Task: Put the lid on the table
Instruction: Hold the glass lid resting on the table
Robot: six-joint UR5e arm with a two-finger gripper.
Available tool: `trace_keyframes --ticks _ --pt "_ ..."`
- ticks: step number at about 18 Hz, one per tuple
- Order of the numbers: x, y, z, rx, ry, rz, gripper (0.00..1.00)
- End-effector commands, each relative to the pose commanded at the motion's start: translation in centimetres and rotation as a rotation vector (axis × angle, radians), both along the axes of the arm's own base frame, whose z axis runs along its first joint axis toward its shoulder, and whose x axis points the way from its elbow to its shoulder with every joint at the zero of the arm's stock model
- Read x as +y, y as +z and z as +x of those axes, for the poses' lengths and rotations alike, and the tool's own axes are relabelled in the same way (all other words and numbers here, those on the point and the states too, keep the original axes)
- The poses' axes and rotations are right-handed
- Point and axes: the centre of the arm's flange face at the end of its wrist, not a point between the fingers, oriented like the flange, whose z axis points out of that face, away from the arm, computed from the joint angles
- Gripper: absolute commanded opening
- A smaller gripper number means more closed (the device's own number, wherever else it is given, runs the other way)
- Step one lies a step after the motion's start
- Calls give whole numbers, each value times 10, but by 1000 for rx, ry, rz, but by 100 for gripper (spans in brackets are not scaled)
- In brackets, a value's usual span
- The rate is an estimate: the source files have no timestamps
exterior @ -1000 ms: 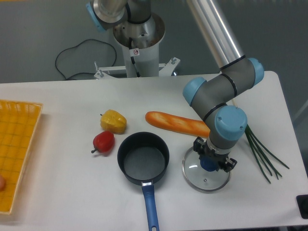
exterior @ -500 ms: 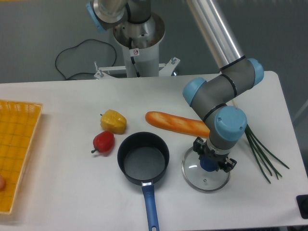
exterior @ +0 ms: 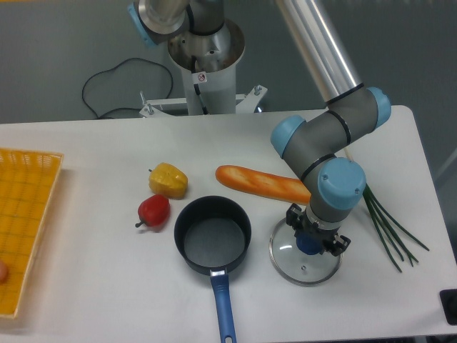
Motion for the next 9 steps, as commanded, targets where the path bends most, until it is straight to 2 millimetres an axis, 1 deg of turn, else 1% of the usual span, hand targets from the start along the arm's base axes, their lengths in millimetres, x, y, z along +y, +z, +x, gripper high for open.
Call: trace_keyframes --ticks 5,6,8,9 --pt "0 0 0 5 0 3 46" --pt "0 -2 0 5 -2 3 49" --pt "0 -3 0 4 -2 2 58" --pt "0 -3 0 4 -2 2 59"
